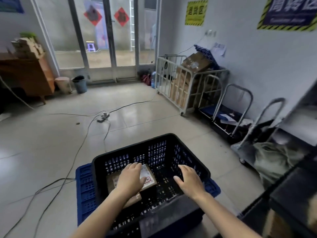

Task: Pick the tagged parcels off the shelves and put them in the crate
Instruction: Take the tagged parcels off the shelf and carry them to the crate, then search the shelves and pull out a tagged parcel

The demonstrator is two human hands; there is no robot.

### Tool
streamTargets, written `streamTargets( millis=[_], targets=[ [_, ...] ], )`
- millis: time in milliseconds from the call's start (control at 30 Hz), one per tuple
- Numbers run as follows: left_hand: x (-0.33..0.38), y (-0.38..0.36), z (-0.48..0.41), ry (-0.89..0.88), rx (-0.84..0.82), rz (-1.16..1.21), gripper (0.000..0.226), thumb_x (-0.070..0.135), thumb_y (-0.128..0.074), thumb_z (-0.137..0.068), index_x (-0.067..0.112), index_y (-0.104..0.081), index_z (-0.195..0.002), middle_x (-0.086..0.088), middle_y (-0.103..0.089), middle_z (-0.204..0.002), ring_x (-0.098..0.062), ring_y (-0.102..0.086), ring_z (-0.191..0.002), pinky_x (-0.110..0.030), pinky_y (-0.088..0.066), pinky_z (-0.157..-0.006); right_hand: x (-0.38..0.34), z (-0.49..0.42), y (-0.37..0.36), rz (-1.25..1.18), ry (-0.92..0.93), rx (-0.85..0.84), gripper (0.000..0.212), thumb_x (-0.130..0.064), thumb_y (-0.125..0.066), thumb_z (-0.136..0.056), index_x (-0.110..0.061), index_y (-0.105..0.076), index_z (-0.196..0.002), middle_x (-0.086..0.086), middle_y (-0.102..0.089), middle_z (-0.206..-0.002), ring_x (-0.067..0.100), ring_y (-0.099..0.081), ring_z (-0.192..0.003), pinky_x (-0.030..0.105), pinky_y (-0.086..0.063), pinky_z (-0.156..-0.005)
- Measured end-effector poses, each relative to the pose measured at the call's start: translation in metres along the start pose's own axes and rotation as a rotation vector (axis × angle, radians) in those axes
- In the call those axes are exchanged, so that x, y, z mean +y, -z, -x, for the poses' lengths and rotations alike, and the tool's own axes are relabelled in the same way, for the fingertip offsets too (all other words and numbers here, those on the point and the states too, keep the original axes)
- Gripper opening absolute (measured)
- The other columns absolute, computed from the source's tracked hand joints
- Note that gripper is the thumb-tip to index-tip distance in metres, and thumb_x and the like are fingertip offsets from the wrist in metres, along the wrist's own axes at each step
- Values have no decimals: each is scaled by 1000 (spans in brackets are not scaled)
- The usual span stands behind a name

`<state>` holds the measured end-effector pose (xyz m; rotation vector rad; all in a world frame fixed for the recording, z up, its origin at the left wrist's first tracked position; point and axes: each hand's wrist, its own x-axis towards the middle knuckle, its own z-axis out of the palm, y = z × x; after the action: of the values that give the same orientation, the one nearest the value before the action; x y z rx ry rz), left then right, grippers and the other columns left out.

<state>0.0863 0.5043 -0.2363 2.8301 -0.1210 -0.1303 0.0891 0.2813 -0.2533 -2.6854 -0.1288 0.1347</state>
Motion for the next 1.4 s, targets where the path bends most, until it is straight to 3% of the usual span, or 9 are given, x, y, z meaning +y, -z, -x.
streamTargets(
  millis=[433, 667, 1233, 1400],
  targets=[
    [141, 11, 48, -301, -54, 0, 62, 40, -46, -93, 15, -27, -146, -11, -33, -148, -26, -25, -139, -34, -23, -114, 64, 130, 88, 59, -170, 221, 52, -42, -44, -94, -17, -36, -139, -2, -40, -144, 16, -34, -132, 26, -27, -107],
    [246, 7, 82, -518, -18, -37, 58, 40, -44, -94, 15, -29, -144, -4, -39, -143, -21, -29, -136, -31, -26, -112, 117, 221, 147, 131, -256, 339, 55, -41, -44, -95, -18, -29, -143, -3, -31, -150, 13, -25, -139, 28, -19, -113],
    [497, -31, 276, -912, 9, 15, 62, 40, -50, -90, 17, -29, -144, 0, -37, -147, -21, -26, -140, -33, -24, -114, 239, 521, 245, 255, -525, 619, 56, -41, -46, -93, -19, -33, -143, -2, -36, -148, 14, -32, -136, 27, -24, -112],
    [554, -43, 333, -1025, 20, 33, 62, 41, -49, -91, 17, -30, -144, -1, -39, -147, -22, -29, -138, -31, -24, -113, 262, 609, 259, 264, -653, 634, 58, -42, -42, -96, -19, -26, -146, -1, -29, -153, 15, -25, -141, 29, -21, -115]
  ],
)
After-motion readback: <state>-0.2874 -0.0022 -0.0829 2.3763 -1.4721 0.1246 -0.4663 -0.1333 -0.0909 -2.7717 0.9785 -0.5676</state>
